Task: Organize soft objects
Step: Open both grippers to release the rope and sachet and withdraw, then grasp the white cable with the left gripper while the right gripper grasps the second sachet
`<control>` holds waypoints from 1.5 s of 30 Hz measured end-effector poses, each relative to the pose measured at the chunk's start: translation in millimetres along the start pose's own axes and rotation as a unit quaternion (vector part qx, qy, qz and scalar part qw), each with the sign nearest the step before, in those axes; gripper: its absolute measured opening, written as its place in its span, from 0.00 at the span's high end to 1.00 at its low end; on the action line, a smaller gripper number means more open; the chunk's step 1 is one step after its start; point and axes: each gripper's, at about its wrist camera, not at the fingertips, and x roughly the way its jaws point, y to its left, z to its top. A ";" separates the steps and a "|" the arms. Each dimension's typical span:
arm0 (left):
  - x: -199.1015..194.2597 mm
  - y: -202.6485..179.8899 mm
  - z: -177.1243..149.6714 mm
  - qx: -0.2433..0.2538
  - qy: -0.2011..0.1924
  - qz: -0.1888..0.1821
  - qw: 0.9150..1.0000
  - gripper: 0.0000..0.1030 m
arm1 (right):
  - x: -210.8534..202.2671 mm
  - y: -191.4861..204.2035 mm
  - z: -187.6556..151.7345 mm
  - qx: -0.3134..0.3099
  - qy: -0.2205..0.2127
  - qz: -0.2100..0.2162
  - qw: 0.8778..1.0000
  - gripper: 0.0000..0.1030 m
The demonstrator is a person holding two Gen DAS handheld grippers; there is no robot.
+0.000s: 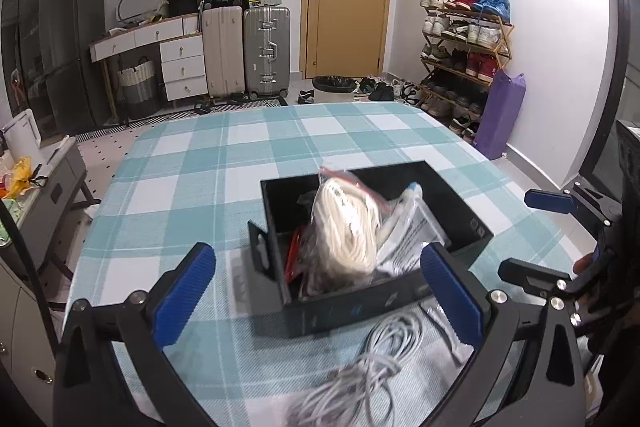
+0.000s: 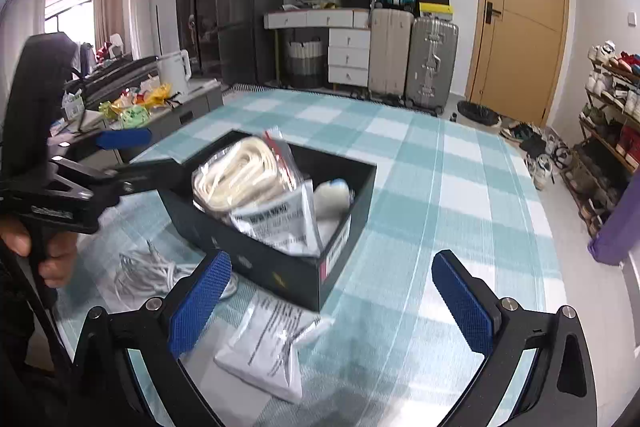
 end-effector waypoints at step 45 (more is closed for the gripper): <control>8.9 -18.5 -43.9 0.060 0.054 -0.029 0.996 0.00 | 38.5 27.6 -28.8 -0.013 0.090 0.015 0.996 0.01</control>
